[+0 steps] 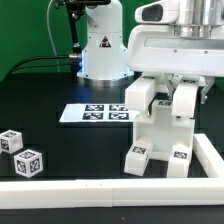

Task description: Assemble chair

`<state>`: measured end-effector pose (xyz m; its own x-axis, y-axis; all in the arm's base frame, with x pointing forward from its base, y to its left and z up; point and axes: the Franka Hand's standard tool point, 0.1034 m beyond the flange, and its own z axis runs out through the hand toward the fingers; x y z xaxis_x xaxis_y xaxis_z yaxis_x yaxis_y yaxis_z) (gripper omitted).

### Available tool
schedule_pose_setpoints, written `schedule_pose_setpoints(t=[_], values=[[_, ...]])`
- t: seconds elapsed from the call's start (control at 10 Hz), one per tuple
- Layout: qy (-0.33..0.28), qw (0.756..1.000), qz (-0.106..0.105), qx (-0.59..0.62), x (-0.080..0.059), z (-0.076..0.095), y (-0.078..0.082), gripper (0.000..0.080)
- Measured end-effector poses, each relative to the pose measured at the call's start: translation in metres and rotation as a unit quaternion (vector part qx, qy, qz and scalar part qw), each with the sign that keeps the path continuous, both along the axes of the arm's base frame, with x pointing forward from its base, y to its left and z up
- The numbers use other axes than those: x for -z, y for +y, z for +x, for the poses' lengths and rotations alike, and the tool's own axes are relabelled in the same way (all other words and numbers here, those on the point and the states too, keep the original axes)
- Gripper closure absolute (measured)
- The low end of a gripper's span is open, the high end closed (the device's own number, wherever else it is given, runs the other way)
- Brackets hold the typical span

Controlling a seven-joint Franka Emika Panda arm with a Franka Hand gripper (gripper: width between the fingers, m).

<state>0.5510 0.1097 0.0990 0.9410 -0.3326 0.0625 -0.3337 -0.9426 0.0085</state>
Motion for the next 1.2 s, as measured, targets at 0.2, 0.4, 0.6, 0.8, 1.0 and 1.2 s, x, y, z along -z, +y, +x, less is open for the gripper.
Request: schedule_pose_setpoints(t=[0.2,0.4,0.6,0.8,1.0,1.2], values=[[-0.001,1.0,0.0,0.0,0.001,0.001,0.0,0.0517],[-0.002,1.0,0.001,-0.003,0.001,0.004,-0.003,0.0517],[-0.003,1.0,0.0,-0.002,0.001,0.008,-0.002,0.0463],[-0.004,1.0,0.0,-0.003,0.001,0.01,-0.003,0.0325],[-0.004,1.0,0.0,-0.002,0.001,0.01,-0.006,0.016],[-0.004,1.0,0.0,-0.002,0.0,0.01,-0.006,0.0152]])
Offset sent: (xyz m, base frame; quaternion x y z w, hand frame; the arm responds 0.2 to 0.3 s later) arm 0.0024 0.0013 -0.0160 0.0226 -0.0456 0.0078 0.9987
